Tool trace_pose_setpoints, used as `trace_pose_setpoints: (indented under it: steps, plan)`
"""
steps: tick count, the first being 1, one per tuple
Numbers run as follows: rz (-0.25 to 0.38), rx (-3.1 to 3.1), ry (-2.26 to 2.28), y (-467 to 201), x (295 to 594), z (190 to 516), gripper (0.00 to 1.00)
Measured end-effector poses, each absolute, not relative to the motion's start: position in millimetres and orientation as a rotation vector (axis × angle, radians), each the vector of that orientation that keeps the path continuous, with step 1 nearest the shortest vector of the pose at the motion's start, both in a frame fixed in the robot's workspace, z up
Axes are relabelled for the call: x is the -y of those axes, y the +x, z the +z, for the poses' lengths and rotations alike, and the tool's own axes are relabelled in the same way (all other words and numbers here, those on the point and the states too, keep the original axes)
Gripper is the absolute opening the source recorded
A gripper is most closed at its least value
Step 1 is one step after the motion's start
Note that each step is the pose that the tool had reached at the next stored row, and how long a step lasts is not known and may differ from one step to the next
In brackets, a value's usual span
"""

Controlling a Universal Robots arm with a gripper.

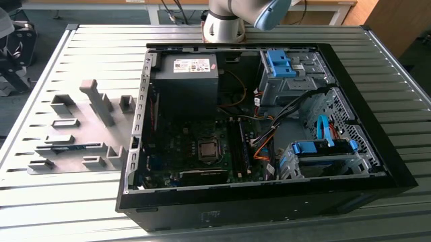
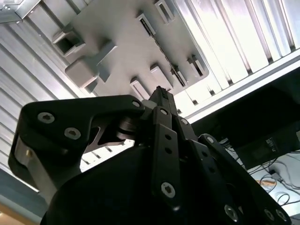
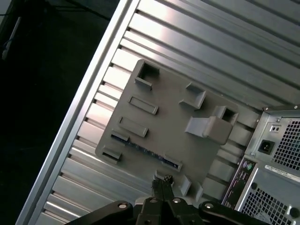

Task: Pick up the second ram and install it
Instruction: 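Pick up the second ram and move it above second insertion slot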

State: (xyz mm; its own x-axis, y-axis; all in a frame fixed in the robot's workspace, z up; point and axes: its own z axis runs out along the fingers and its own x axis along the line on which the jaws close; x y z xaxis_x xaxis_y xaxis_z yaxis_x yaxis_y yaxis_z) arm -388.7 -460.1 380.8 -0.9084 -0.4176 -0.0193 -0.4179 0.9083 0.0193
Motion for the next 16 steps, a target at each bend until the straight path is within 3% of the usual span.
trace_pose_setpoints:
  steps: [16]
  plan:
    - [0.03, -2.959, -1.019, -388.7, 460.1, 377.6, 0.11]
